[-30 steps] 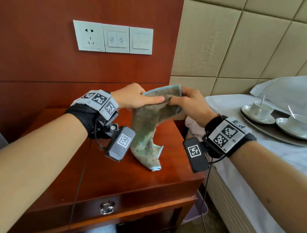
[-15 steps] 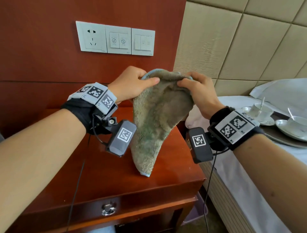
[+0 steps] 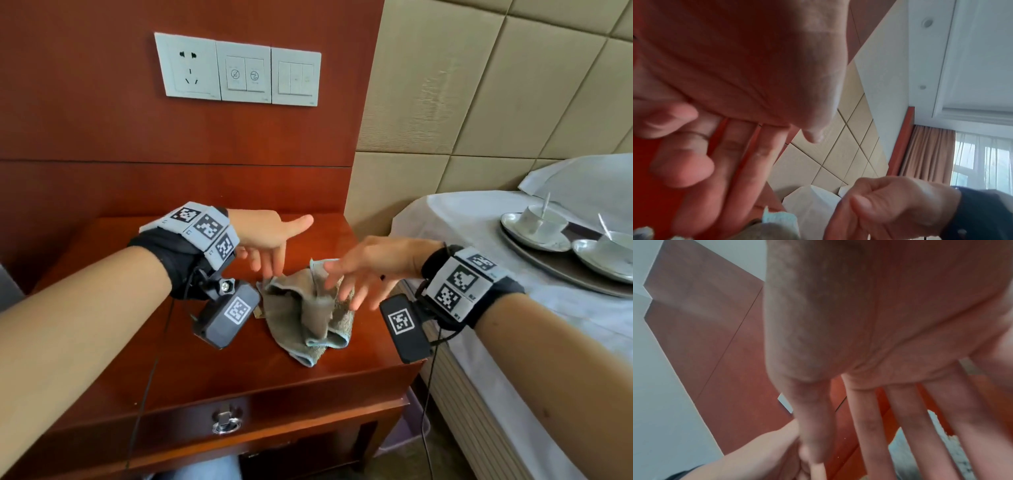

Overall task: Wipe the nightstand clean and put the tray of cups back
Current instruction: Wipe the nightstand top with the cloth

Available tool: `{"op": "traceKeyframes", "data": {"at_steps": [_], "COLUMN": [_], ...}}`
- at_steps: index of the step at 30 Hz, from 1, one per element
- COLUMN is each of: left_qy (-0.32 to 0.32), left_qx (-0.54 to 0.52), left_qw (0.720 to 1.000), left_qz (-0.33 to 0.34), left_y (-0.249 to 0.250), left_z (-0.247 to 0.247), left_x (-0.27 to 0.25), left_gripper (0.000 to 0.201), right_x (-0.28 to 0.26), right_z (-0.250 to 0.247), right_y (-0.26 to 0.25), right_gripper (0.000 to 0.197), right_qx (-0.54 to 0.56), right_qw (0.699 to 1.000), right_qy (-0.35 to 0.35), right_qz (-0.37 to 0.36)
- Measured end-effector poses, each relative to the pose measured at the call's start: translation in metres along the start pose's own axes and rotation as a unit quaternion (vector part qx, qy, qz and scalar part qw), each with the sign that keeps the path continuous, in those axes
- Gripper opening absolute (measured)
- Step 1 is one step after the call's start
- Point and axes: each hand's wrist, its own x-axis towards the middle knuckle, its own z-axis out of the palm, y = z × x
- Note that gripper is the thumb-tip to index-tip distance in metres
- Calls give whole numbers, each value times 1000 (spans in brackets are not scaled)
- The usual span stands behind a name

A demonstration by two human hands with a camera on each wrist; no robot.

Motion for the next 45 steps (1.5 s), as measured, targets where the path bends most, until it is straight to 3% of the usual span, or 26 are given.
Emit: {"op": "traceKeyframes", "data": {"at_steps": [3, 5, 9, 15, 18, 21, 24, 28, 37, 45], "left_qy": [46, 70, 67, 75, 67, 60, 56, 44, 66, 77], "left_qx": [44, 58, 64, 44, 13, -6, -16, -46, -91, -129], "left_qw": [998, 996, 995, 996, 998, 998, 998, 998, 994, 988], "left_qz": [0, 20, 41, -2, -8, -5, 3, 7, -14, -45], "left_y": [-6, -10, -20, -28, -27, -21, -15, -3, -14, -15], "left_z": [2, 5, 15, 31, 37, 41, 44, 50, 31, -11], "left_x": [1, 3, 6, 11, 12, 11, 13, 21, 40, 77], "left_gripper": [75, 58, 47, 50, 51, 55, 56, 58, 60, 58], "right_x": [11, 19, 41, 46, 32, 12, -11, -21, 52, 127], "right_z": [0, 8, 54, 95, 82, 61, 55, 55, 12, -42], "right_y": [3, 4, 2, 12, 33, 65, 82, 83, 69, 44], "right_gripper": [33, 38, 70, 62, 62, 65, 70, 72, 70, 73], "right_qx": [-17, -109, -283, -335, -348, -295, -232, -233, -339, -353], "right_qw": [990, 979, 954, 937, 930, 944, 965, 969, 938, 931], "right_qy": [132, 161, 85, 99, 116, 139, 115, 74, 44, 37], "right_qz": [-41, -66, -56, -30, 9, 48, 51, 48, 60, 81]}}
